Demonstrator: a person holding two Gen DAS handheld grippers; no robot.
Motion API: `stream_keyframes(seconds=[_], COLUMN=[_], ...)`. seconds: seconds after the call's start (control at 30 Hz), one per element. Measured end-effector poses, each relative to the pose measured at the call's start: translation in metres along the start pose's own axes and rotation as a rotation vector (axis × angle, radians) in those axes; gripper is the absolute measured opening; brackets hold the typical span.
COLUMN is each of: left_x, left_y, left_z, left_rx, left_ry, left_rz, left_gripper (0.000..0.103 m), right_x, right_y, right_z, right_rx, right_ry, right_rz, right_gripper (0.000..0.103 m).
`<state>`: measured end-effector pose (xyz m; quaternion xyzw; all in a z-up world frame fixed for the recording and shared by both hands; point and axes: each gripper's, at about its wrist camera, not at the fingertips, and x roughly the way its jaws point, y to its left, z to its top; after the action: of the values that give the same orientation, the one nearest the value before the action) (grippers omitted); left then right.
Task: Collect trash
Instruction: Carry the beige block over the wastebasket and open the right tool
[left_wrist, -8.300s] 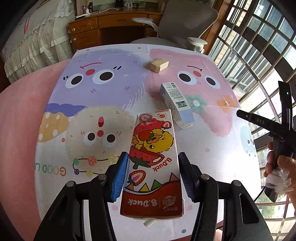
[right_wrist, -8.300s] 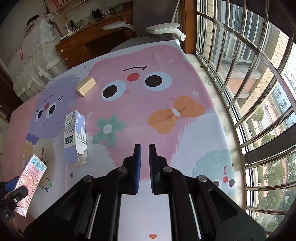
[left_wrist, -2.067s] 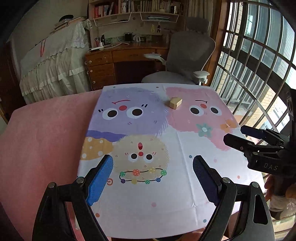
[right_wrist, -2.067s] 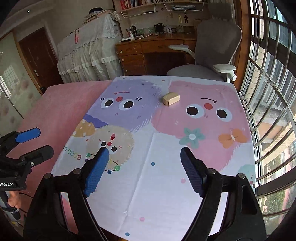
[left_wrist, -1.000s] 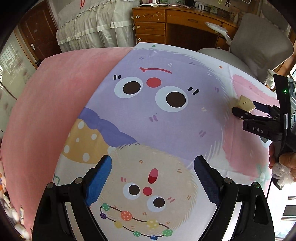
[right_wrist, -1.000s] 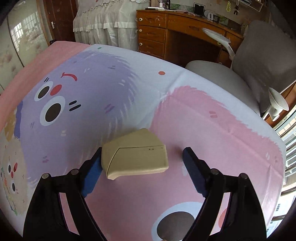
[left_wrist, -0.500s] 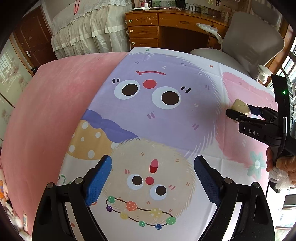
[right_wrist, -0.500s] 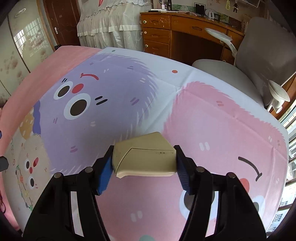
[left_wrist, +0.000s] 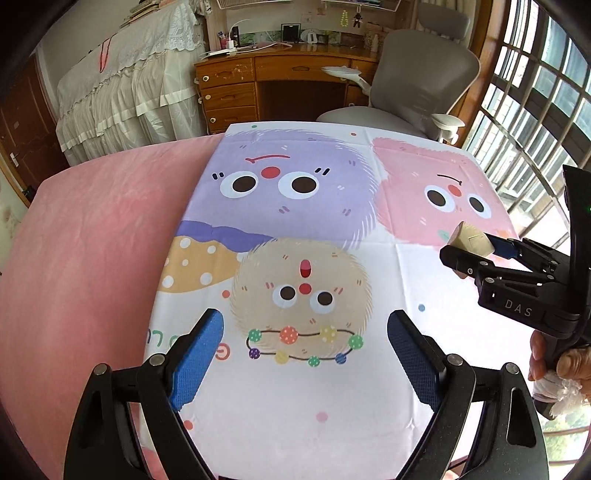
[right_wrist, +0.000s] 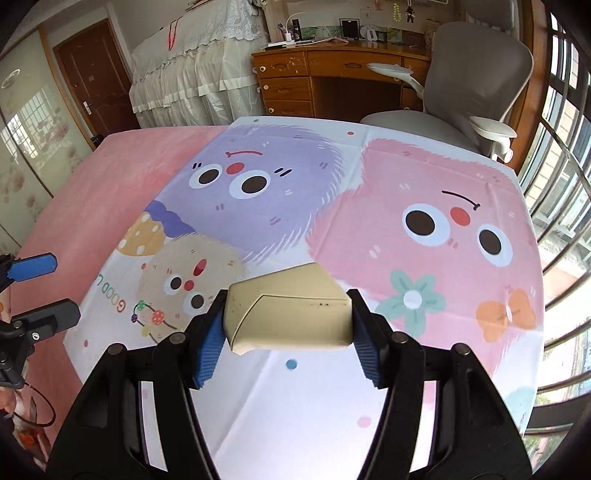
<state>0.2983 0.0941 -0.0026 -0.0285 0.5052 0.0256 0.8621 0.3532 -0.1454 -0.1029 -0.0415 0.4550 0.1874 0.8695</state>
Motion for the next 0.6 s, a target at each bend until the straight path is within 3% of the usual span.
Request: stream_keyframes(seconds=[0.37,0.6], left_x=[-0.078,-0.101], left_y=[0.069,0.070], left_z=[-0.141,-0.203], left_rx=[0.141,0.177], left_ry=[-0.008,0.034], left_rz=[-0.123,-0.183], left_gripper=[0.092,0.092], right_x=[-0.111,-0.149], right_y=[0.136,0.193], right_z=[-0.149,-0.225], right_rx=[0.137,0.146], right_ry=[-0.054,0.003], right_rz=[-0.053,-0.082], right_gripper=[0.058,0.058])
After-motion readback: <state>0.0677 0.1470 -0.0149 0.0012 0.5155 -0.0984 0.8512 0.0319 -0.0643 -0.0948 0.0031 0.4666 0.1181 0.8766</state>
